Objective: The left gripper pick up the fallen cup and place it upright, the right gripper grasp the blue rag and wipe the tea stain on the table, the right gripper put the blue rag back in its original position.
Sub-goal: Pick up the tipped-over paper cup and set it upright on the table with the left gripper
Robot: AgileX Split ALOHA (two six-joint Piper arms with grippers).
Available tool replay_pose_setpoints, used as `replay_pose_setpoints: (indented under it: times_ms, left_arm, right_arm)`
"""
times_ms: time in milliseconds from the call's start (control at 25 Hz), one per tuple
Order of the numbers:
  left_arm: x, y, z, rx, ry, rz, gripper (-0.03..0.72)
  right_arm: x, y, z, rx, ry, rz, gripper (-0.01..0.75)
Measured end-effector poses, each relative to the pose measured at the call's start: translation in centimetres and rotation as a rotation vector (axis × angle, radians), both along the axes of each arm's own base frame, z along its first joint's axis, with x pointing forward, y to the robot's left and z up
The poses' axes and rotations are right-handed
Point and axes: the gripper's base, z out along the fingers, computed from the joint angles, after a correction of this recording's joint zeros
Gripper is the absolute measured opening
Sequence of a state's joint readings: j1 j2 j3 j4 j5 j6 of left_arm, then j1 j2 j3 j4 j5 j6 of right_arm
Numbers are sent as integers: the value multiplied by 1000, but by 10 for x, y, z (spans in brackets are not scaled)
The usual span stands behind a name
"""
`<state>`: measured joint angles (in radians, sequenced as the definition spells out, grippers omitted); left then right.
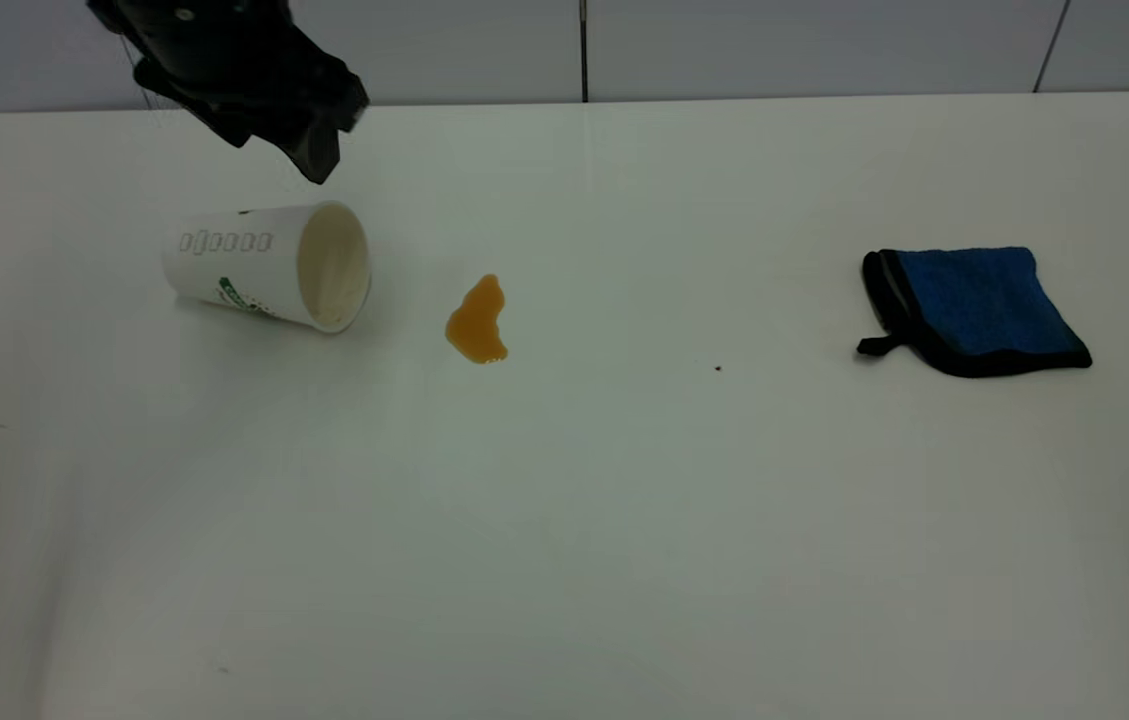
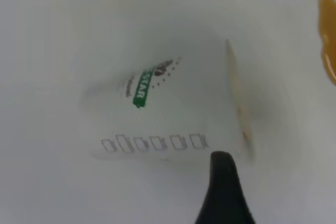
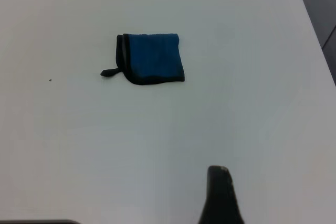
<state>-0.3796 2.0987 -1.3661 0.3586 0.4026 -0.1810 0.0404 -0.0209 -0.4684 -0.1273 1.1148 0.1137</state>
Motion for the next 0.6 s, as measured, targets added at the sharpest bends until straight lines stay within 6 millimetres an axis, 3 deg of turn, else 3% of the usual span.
replay_pose_setpoints:
  times_ms: [200,400,600]
  left_arm:
    - [26,-26,-22,198,-105,45,580]
    - [31,-61,-45,231,-139,4,580]
    - [30,-57,-68,320,-97,102,580]
  right_arm:
    - [0,0,0,0,0,0,587]
    - [0,0,0,0,0,0,587]
    - [0,0,0,0,0,0,587]
